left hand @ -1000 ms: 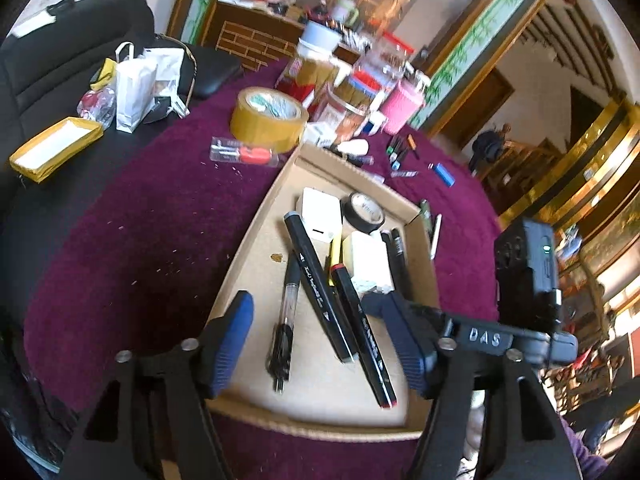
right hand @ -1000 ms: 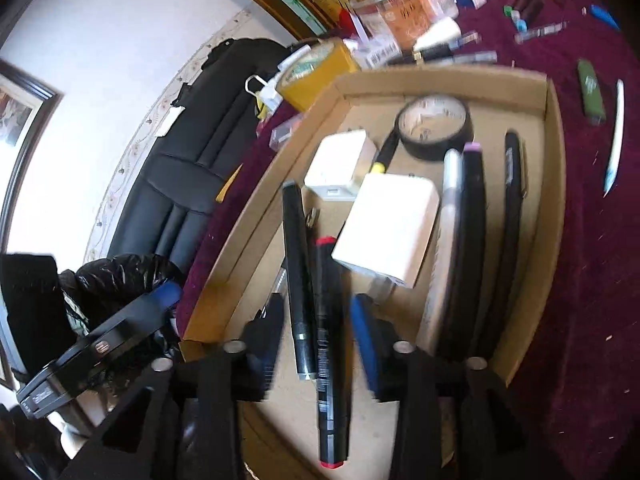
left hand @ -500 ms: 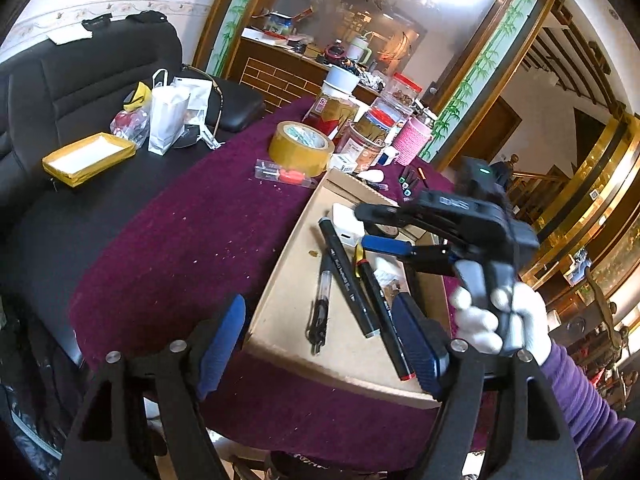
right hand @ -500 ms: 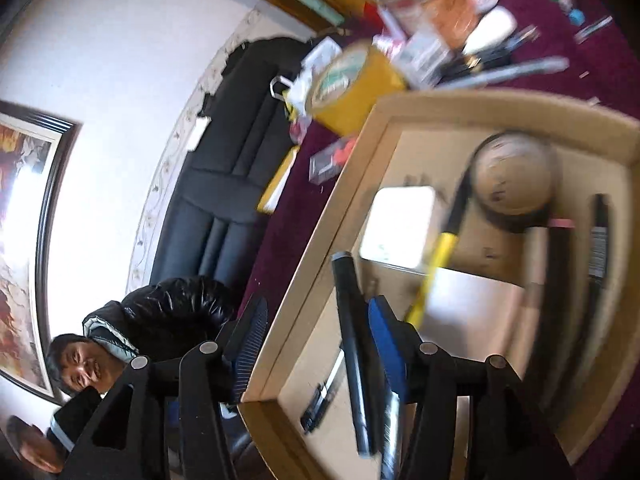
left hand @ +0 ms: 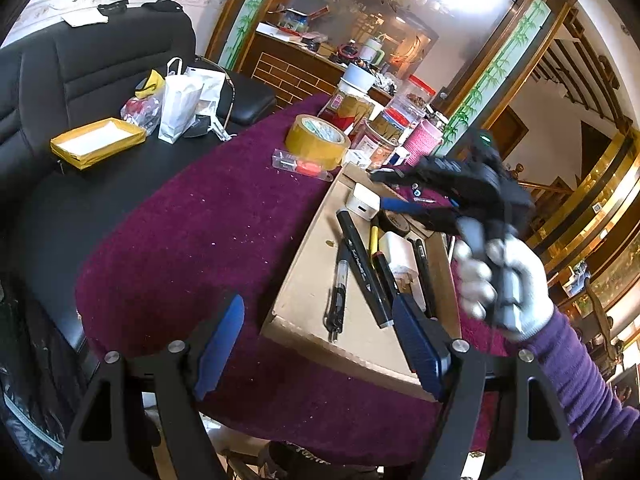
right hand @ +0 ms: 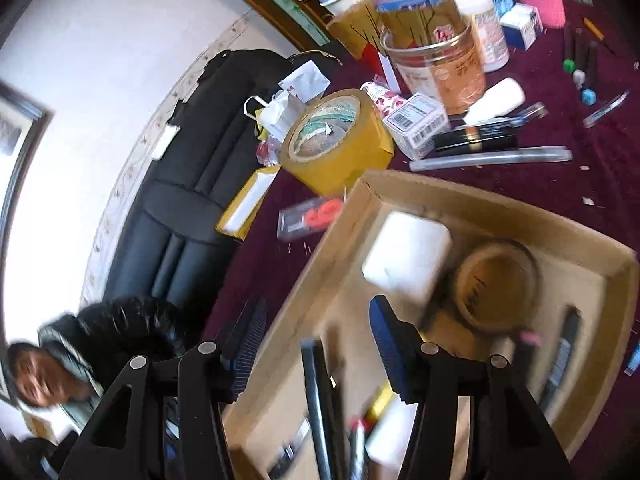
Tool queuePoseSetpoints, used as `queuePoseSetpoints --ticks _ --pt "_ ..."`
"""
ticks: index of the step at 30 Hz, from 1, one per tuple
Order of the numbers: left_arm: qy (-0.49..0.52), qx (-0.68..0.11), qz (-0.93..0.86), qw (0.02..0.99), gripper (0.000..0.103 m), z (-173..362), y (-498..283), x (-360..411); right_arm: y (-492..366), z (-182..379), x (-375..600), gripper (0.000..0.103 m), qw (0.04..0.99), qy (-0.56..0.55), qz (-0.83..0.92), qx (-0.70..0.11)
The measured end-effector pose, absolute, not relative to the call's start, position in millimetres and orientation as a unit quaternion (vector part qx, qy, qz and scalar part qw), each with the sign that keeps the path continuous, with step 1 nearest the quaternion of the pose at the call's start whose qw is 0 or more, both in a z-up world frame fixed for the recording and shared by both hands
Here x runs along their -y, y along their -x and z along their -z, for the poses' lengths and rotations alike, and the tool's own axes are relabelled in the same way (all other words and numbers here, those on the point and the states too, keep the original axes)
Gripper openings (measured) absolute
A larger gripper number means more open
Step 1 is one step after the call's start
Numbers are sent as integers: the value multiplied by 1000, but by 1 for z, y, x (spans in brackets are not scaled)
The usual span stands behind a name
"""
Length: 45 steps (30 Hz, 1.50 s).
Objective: Organize rigid objects
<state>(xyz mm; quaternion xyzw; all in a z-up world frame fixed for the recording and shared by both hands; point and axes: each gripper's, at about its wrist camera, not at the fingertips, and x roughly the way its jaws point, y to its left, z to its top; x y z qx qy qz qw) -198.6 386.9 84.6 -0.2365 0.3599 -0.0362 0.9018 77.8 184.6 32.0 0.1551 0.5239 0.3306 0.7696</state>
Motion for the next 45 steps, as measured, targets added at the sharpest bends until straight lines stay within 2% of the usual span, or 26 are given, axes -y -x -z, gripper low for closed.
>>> queuePoseSetpoints --ticks 5,11,14,16,20,29,35,37,39,42,45 --pt "254 -362 39 896 76 -77 197 -389 -27 -40 -182 59 781 -86 -346 -513" --pt "263 -364 47 892 76 -75 201 -384 -23 -21 -204 59 694 -176 -435 -546" --pt "264 -363 44 893 76 -76 206 -385 -22 -3 -220 59 671 -182 -438 -571" --pt "267 -362 41 892 76 -77 208 -386 -29 5 -221 56 682 -187 -412 -574" --pt "268 -360 41 893 77 -78 212 -388 -33 -18 -204 58 766 -138 -348 -523" --pt "271 -366 48 889 77 -74 210 -383 -9 -47 -147 65 777 -134 -351 -504" --pt "273 -372 42 886 77 -69 208 -380 41 -37 -156 65 778 4 -350 -521" --pt "274 -375 42 885 77 -68 207 -378 61 -29 -170 62 773 72 -355 -522" --pt "274 -376 45 884 77 -69 207 -375 76 -21 -180 43 767 126 -354 -519" --pt "267 -375 45 886 77 -72 208 -372 88 -11 -196 32 769 185 -341 -507" --pt "261 -374 38 889 77 -75 209 -371 83 -13 -203 29 774 187 -331 -507"
